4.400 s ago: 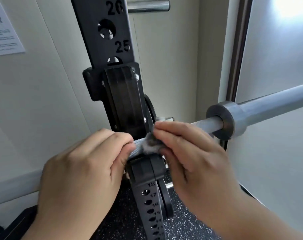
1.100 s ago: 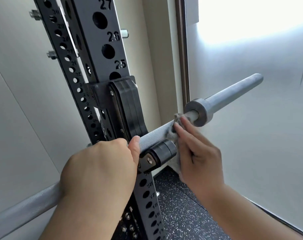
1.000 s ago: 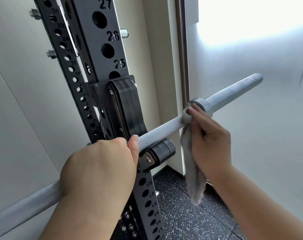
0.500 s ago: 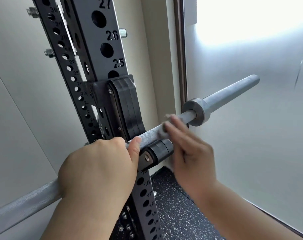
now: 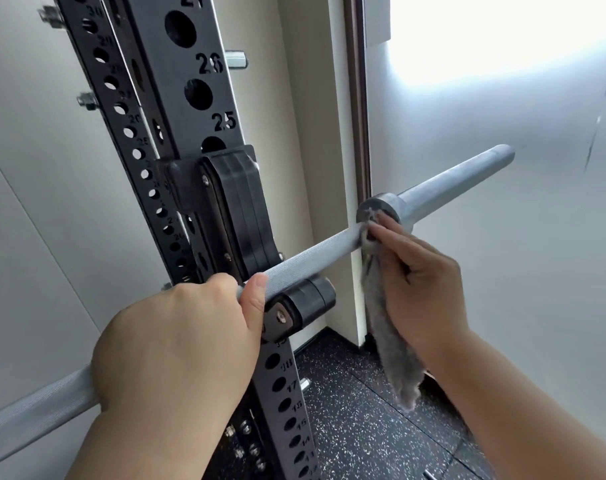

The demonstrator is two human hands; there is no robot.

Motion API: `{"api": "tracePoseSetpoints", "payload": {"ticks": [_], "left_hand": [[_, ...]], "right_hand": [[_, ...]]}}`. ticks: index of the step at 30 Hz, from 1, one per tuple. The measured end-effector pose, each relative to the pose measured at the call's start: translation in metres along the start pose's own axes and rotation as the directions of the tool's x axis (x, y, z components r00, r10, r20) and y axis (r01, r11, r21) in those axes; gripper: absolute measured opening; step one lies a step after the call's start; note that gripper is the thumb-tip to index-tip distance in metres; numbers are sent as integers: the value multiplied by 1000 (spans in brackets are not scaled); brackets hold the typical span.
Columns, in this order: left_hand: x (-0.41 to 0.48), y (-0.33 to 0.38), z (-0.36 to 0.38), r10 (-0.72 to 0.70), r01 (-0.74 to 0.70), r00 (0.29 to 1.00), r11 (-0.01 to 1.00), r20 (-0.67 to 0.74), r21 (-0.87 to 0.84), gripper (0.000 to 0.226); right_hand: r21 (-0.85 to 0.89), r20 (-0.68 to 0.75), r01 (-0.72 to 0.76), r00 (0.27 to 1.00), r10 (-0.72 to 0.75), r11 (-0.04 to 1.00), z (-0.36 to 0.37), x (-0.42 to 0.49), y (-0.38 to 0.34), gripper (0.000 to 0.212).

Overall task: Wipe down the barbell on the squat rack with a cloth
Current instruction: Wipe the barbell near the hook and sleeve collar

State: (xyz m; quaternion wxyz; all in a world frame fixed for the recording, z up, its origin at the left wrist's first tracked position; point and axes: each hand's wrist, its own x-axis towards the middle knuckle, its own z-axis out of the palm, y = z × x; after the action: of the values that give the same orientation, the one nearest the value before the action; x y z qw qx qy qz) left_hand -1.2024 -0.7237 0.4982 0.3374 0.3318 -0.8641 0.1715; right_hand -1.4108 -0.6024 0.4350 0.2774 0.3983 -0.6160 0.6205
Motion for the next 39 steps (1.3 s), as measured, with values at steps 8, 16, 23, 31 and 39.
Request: {"api": "tracePoseSetpoints", "payload": {"ticks": [8,16,23,31,39], "left_hand": [[2,1,5,-8,6,998,1000,-64,-26,54],[5,2,4,-109,109,993,994,32,30,71],[15,-10,-2,-151,144,967,988,203,50,76],[-11,-1,3,-164,166,986,985,-27,55,52],[-28,7,7,-140,171,980,956,-143,239,38]], "right_hand": [[-30,-129,113,985,-116,993,-38,31,9,24],[11,203,416,889,-410,909,2,5,8,32],[-95,213,406,900,-380,909,9,-10,24,48],[-139,267,354,913,-310,925,-1,15,40,54],[-3,481,455,782,-397,891,-15,11,43,84]]}}
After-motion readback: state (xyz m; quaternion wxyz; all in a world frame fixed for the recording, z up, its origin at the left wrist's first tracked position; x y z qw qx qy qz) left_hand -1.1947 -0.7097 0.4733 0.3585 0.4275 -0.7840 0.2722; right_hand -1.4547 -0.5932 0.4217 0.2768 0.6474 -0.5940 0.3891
